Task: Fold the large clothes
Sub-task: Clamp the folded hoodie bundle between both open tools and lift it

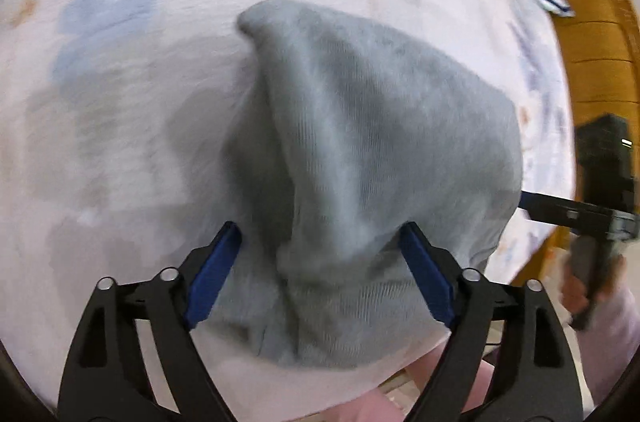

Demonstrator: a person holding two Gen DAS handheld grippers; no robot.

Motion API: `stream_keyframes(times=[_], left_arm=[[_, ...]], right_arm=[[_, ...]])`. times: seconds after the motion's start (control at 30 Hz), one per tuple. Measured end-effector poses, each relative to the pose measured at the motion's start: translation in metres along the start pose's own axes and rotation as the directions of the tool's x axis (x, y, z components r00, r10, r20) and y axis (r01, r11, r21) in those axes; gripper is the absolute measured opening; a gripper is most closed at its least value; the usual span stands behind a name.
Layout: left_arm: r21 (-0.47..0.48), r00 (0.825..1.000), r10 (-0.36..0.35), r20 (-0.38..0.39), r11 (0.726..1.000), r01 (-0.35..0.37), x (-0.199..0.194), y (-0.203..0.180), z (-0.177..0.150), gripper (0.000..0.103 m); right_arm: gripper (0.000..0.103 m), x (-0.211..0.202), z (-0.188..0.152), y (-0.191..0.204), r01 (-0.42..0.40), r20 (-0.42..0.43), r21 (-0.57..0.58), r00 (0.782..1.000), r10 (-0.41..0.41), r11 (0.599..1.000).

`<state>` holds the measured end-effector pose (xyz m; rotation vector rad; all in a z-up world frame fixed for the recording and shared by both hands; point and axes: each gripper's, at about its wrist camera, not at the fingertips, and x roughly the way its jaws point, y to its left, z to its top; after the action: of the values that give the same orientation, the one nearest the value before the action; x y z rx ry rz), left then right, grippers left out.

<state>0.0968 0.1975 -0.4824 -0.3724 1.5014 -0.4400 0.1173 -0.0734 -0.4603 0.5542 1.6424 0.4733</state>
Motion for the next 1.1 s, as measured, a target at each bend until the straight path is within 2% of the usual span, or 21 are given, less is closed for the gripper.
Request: stream_keyframes(times=[0.1,0.17,0.23,0.33,0.4,0.43,0.47,0.5,0.53,0.57,0.6,0.63,0.67,0.77,0.83,0.87,0.9,0.93,0.97,1.07,1.1], left_arm=[[-0.025,0.99,-0.143,0.017,0.989,0.143,0.022,0.026,0.006,0.093],[-0.076,0.962,-0.266,0.059,0.96,0.27,0.023,0.045,0.012,0.098],[-0.17,0.9,-0.413,0.137,0.886,0.432,0.023,0.072,0.006,0.098],[-0.233,0.797,-0.569,0.203,0.762,0.604,0.028,0.095,-0.015,0.098],[-0.278,0.755,-0.624,0.202,0.703,0.655,0.032,0.1,-0.029,0.098],[-0.281,0.759,-0.623,0.192,0.706,0.65,0.033,0.097,-0.031,0.098],[-0.273,0.779,-0.604,0.169,0.731,0.625,0.033,0.091,-0.033,0.098],[-0.231,0.832,-0.543,0.112,0.8,0.554,0.03,0.083,-0.028,0.098],[-0.197,0.868,-0.488,0.089,0.846,0.496,0.022,0.08,-0.026,0.098],[-0.169,0.897,-0.434,0.081,0.881,0.442,0.019,0.071,-0.02,0.098],[-0.122,0.948,-0.31,0.066,0.941,0.316,0.014,0.063,-0.012,0.098],[-0.072,0.978,-0.204,0.044,0.976,0.207,0.012,0.055,-0.007,0.098],[-0.02,0.991,-0.131,0.025,0.991,0.132,0.011,0.049,-0.003,0.098],[0.029,0.981,-0.189,-0.045,0.981,0.191,0.028,0.045,0.006,0.098],[0.063,0.973,-0.222,-0.068,0.972,0.226,0.035,0.039,0.004,0.098],[0.033,0.947,-0.299,-0.119,0.952,0.305,0.04,0.037,0.003,0.098],[-0.027,0.902,-0.398,-0.166,0.916,0.4,0.048,0.031,0.004,0.098],[-0.106,0.832,-0.518,-0.198,0.855,0.507,0.059,0.026,0.003,0.098],[-0.141,0.807,-0.554,-0.205,0.832,0.536,0.065,0.021,-0.001,0.098],[-0.075,0.873,-0.448,-0.194,0.894,0.442,0.082,0.0,0.002,0.098],[-0.121,0.875,-0.452,-0.175,0.891,0.437,0.082,0.001,0.005,0.098]], right_arm=[[0.096,0.021,0.015,-0.016,-0.157,-0.023,-0.028,0.987,0.156,0.987],[0.097,0.04,0.023,-0.031,-0.306,-0.041,-0.027,0.952,0.304,0.952],[0.097,0.047,0.027,-0.036,-0.376,-0.019,-0.017,0.926,0.376,0.926],[0.097,0.05,0.021,-0.027,-0.366,-0.032,0.0,0.93,0.366,0.931],[0.097,0.058,0.006,-0.03,-0.418,-0.101,0.093,0.899,0.427,0.903],[0.097,0.055,-0.007,-0.03,-0.406,-0.123,0.082,0.902,0.413,0.91],[0.097,0.054,-0.017,-0.03,-0.378,-0.129,0.043,0.916,0.38,0.925],[0.096,0.055,-0.024,-0.028,-0.342,-0.12,-0.01,0.933,0.338,0.94],[0.096,0.055,-0.023,-0.027,-0.336,-0.116,-0.019,0.936,0.331,0.942],[0.096,0.056,-0.02,-0.029,-0.335,-0.118,0.008,0.935,0.333,0.942],[0.097,0.057,-0.015,-0.034,-0.34,-0.12,0.089,0.929,0.349,0.936],[0.097,0.057,-0.012,-0.036,-0.334,-0.129,0.122,0.928,0.349,0.935],[0.096,0.055,-0.01,-0.034,-0.306,-0.146,0.141,0.934,0.325,0.942],[0.095,0.043,-0.01,-0.025,-0.23,-0.126,0.065,0.963,0.237,0.971],[0.097,0.044,-0.011,-0.027,-0.23,-0.118,0.066,0.964,0.237,0.971],[0.097,0.043,-0.012,-0.028,-0.238,-0.112,0.063,0.963,0.244,0.969],[0.097,0.044,-0.012,-0.028,-0.242,-0.112,0.056,0.962,0.247,0.969],[0.097,0.05,-0.015,-0.023,-0.249,-0.111,0.053,0.961,0.253,0.967],[0.097,0.052,-0.015,-0.024,-0.258,-0.107,0.057,0.959,0.263,0.964],[0.097,0.069,-0.002,-0.018,-0.279,-0.116,0.061,0.952,0.284,0.958],[0.097,0.082,-0.005,-0.013,-0.285,-0.112,0.078,0.95,0.292,0.955]])
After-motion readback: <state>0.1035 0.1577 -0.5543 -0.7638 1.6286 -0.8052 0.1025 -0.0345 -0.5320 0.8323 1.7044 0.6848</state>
